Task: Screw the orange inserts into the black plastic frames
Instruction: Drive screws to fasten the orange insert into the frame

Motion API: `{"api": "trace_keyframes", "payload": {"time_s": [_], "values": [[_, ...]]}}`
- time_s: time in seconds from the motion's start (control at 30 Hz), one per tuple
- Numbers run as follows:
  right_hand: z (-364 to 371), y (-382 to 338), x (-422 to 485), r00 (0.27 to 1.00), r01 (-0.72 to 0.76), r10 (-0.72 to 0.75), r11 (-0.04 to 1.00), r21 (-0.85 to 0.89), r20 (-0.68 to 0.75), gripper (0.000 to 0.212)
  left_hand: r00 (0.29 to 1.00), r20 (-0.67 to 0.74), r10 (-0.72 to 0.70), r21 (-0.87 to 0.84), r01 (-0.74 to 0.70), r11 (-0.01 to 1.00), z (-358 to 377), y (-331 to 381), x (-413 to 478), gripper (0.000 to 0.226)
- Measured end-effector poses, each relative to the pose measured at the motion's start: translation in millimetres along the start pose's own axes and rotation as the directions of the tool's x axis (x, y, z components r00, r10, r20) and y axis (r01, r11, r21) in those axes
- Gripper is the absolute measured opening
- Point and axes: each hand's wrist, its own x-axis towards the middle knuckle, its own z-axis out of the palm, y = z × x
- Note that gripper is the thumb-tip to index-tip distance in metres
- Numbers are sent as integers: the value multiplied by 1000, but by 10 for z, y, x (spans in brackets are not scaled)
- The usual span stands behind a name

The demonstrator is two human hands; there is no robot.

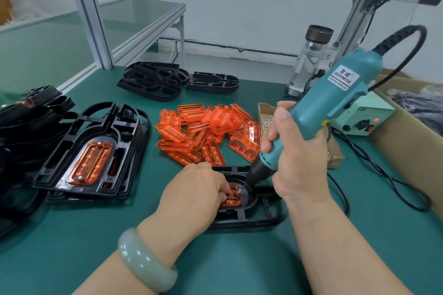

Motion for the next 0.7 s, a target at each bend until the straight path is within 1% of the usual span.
{"api": "trace_keyframes", "payload": {"time_s": [0.13,0.23,0.37,0.47,0.6,0.7], "values": [[33,-2,24,982,-32,35,999,-23,184,14,1000,19,2,1,-2,1000,-25,15,-8,21],[74,0,60,964,-72,72,997,-8,258,25,1000,31,4,18,-5,1000,-44,32,-5,21],[69,14,67,952,-87,81,996,7,294,29,999,49,-2,17,1,1000,-68,49,-8,22],[17,25,31,954,-80,63,996,47,295,31,999,52,-6,27,5,1000,-72,58,-15,24],[1,28,-3,956,-60,39,996,64,290,21,998,57,-7,58,4,998,-59,67,-10,25],[21,26,6,955,-55,38,997,48,296,22,998,60,2,71,-6,997,-44,51,-7,25]]}}
